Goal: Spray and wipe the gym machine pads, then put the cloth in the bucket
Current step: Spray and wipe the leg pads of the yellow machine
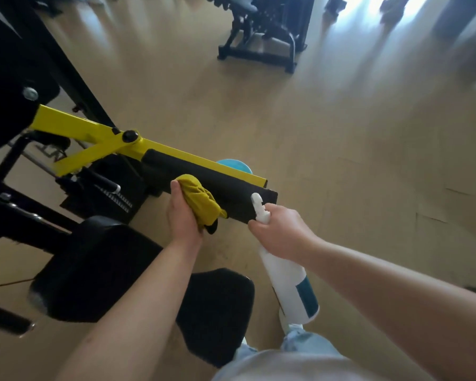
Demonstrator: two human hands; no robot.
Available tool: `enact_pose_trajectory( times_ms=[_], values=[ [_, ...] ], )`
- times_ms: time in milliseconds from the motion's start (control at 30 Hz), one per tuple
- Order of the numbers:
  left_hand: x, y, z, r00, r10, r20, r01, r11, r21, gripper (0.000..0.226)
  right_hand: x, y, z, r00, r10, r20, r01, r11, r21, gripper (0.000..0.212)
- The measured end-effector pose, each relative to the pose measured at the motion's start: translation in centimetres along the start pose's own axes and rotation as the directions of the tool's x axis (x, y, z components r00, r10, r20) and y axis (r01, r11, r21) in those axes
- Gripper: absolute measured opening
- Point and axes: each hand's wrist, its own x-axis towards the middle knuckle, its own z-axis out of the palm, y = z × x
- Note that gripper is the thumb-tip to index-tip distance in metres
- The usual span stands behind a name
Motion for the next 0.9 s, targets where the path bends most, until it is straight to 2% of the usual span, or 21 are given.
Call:
enact_pose_trajectory(
  times_ms=[100, 200, 333, 433, 500, 600, 667, 733, 767, 833, 900],
  values=[
    [0.0, -0.3, -0.6, 0.998, -0.051, -0.031, 0.05, 0.999, -0.02, 0.092, -0.2, -0.2, 1.2, 1.0, -0.006, 0.026, 0.008, 0.997, -0.076, 0.021],
    [-0.2, -1.0, -1.7, 0.993, -0.075, -0.087, 0.071, 0.996, -0.045, 0.099, -0.1, -0.8, 2.5, 0.995, -0.022, 0.098, 0.04, 0.983, -0.18, 0.025],
    [-0.8, -0.8, -2.9, 0.993, -0.069, -0.091, 0.063, 0.995, -0.073, 0.105, 0.4, -2.3, 3.9, 0.991, -0.06, 0.123, 0.078, 0.986, -0.145, 0.018],
    [-0.5, -0.2, -3.6, 0.993, 0.012, -0.116, -0.02, 0.998, -0.063, 0.093, 1.0, -3.8, 4.3, 0.99, -0.086, 0.114, 0.097, 0.991, -0.093, 0.02],
    [-0.1, 0.6, -3.1, 0.977, 0.095, -0.19, -0.099, 0.995, -0.008, 0.073, 1.5, -5.0, 4.3, 0.989, -0.109, 0.102, 0.117, 0.99, -0.077, 0.022],
    [1.0, 3.1, -1.7, 0.899, 0.235, -0.37, -0.176, 0.967, 0.186, 0.045, 2.5, -7.1, 3.8, 0.983, -0.16, 0.087, 0.168, 0.982, -0.087, 0.023],
    [2.4, 5.6, -1.3, 0.855, 0.355, -0.377, -0.24, 0.917, 0.318, 0.041, 3.1, -8.5, 3.3, 0.976, -0.197, 0.09, 0.206, 0.974, -0.097, 0.021],
    [4.3, 7.7, -1.2, 0.857, 0.444, -0.264, -0.316, 0.855, 0.412, 0.038, 3.8, -9.4, 2.9, 0.971, -0.221, 0.095, 0.23, 0.968, -0.103, 0.02],
    [5.2, 8.4, -1.2, 0.856, 0.485, -0.181, -0.341, 0.792, 0.507, 0.039, 4.1, -9.7, 2.7, 0.969, -0.227, 0.095, 0.236, 0.966, -0.102, 0.02],
    [6.9, 9.1, -1.3, 0.837, 0.541, -0.082, -0.295, 0.572, 0.765, 0.044, 4.5, -10.2, 2.4, 0.969, -0.233, 0.089, 0.24, 0.967, -0.088, 0.021],
    [8.0, 9.2, -1.5, 0.809, 0.572, -0.133, -0.119, 0.381, 0.917, 0.042, 4.8, -10.5, 2.2, 0.968, -0.238, 0.082, 0.244, 0.966, -0.079, 0.022]
  ],
)
